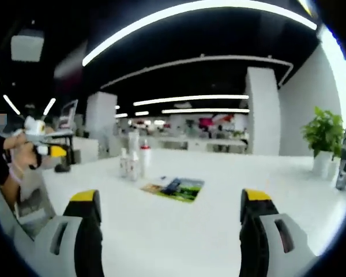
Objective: Arrange the skincare products in the storage area until every visible bottle or jar stands upright without overlapping.
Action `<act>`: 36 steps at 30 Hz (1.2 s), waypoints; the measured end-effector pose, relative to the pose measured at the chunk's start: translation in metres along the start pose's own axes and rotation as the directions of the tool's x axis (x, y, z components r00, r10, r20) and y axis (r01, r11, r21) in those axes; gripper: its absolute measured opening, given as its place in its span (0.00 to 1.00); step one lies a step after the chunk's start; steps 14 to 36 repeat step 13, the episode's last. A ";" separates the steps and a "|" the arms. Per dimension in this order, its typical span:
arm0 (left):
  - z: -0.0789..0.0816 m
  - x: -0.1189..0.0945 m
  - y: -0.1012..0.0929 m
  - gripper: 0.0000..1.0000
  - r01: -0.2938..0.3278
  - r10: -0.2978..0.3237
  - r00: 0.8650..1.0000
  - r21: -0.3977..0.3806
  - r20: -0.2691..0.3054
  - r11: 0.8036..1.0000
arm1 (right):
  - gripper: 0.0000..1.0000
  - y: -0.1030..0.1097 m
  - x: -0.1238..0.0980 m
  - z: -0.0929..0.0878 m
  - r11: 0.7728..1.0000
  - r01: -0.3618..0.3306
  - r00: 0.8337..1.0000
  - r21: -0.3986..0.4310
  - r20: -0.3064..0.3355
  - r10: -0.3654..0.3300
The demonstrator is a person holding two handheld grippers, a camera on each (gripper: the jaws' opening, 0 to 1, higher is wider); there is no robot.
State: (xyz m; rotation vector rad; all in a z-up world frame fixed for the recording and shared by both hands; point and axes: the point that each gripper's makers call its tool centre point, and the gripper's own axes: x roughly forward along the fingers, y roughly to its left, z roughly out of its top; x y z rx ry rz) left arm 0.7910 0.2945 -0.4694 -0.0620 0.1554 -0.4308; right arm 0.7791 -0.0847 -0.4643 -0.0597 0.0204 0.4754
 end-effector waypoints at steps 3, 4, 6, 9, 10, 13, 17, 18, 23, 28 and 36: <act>0.002 0.000 -0.004 0.92 0.004 -0.004 1.000 -0.009 0.023 1.000 | 1.00 -0.003 -0.001 -0.004 1.000 0.009 1.000 0.002 -0.013 -0.009; 0.002 0.001 -0.008 0.92 0.023 -0.023 1.000 0.007 0.018 1.000 | 1.00 -0.003 -0.001 -0.005 1.000 0.008 1.000 0.002 -0.016 -0.008; -0.003 0.002 -0.010 0.92 0.037 -0.037 0.999 0.001 -0.010 0.999 | 1.00 -0.003 -0.001 -0.007 1.000 0.009 1.000 0.011 -0.021 -0.009; -0.005 0.007 -0.011 0.92 0.046 -0.046 0.999 0.003 -0.005 0.999 | 1.00 -0.003 0.002 -0.010 1.000 0.000 0.999 0.021 -0.033 0.001; -0.007 0.009 -0.012 0.92 0.058 -0.058 0.998 0.003 -0.016 0.998 | 1.00 -0.003 0.004 -0.011 1.000 -0.003 0.999 0.023 -0.038 0.004; -0.010 0.011 -0.009 0.91 0.056 -0.057 0.998 -0.014 -0.026 0.998 | 0.98 -0.005 0.007 -0.015 1.000 -0.001 0.998 0.025 -0.064 0.003; -0.010 0.011 -0.009 0.91 0.056 -0.057 0.998 -0.014 -0.026 0.998 | 0.98 -0.005 0.007 -0.015 1.000 -0.001 0.998 0.025 -0.064 0.003; -0.010 0.011 -0.009 0.91 0.056 -0.057 0.998 -0.014 -0.026 0.998 | 0.98 -0.005 0.007 -0.015 1.000 -0.001 0.998 0.025 -0.064 0.003; -0.010 0.011 -0.009 0.91 0.056 -0.057 0.998 -0.014 -0.026 0.998 | 0.98 -0.005 0.007 -0.015 1.000 -0.001 0.998 0.025 -0.064 0.003; -0.010 0.011 -0.009 0.91 0.056 -0.057 0.998 -0.014 -0.026 0.998 | 0.98 -0.005 0.007 -0.015 1.000 -0.001 0.998 0.025 -0.064 0.003; -0.010 0.011 -0.009 0.91 0.056 -0.057 0.998 -0.014 -0.026 0.998 | 0.98 -0.005 0.007 -0.015 1.000 -0.001 0.998 0.025 -0.064 0.003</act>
